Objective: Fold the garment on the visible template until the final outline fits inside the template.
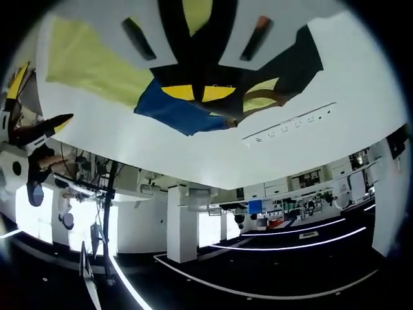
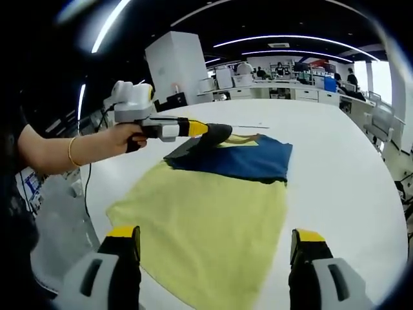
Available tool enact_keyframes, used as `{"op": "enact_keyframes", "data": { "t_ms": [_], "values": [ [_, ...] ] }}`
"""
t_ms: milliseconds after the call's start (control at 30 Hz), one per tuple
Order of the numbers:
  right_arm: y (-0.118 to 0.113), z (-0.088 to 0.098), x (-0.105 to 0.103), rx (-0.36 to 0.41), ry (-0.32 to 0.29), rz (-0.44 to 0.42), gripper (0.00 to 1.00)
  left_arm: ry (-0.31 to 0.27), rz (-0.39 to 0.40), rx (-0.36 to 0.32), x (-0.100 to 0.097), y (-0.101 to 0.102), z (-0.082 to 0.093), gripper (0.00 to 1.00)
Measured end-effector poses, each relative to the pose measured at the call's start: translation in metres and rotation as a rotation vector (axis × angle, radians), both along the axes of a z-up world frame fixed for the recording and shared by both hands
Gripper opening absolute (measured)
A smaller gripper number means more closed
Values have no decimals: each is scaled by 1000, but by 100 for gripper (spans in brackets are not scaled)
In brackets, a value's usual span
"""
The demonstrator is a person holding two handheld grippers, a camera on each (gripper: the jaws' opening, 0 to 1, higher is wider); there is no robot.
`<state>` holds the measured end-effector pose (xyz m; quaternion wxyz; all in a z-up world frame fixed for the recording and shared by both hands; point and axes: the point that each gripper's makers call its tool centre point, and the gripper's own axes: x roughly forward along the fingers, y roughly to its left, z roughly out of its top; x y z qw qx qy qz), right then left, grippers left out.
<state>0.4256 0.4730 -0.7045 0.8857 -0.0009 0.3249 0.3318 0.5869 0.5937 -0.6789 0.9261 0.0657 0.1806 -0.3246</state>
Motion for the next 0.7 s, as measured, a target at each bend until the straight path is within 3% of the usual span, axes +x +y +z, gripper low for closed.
{"op": "enact_keyframes", "data": {
  "t_ms": [267,700],
  "values": [
    [-1,0,1,3,-2,-1,97,20,-48,64,-6,-13,-23,0],
    [-9,-4,0,-1,7,-17,97,107,-61,80,-12,-24,-53,0]
  ]
}}
